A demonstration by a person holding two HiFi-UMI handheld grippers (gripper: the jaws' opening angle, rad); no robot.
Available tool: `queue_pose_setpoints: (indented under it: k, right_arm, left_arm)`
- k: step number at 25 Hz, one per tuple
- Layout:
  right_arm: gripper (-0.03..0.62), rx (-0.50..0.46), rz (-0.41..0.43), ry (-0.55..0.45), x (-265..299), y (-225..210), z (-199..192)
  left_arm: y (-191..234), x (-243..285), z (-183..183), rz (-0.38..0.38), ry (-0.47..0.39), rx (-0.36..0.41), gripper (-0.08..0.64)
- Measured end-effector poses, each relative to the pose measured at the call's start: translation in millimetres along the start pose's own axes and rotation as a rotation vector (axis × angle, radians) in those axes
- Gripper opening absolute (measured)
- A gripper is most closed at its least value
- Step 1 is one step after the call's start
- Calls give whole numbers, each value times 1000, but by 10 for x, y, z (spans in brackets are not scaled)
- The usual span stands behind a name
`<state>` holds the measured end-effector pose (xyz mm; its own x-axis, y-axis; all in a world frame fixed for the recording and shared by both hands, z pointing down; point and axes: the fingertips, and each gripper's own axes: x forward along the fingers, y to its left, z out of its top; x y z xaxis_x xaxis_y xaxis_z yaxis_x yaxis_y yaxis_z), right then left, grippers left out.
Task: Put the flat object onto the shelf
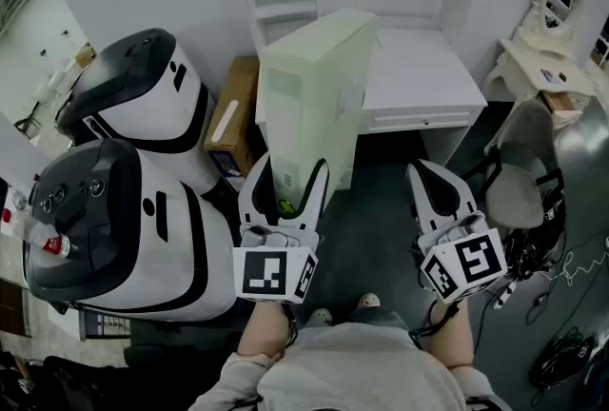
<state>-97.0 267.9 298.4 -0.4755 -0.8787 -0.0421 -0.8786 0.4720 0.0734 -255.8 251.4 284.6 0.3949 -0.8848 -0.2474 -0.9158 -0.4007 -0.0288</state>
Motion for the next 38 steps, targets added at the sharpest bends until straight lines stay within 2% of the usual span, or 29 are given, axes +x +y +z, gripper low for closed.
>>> queue_pose_setpoints:
  k: [10,18,22,38]
  right_arm:
    - [9,1,7,1,35,79,-11]
    - [9,2,16,4,68,-29,-25]
    - [9,33,32,4,63,-163,-34]
    - [9,7,66,-6,-40,-990,-88]
  left_arm:
    - [65,8,-9,-3,-4,-4,291]
    - [-1,114,-21,-10,-2,6,291]
    - [-90,197,-10,-11,-11,10,291]
    - [-659,724,-15,24,-57,29,291]
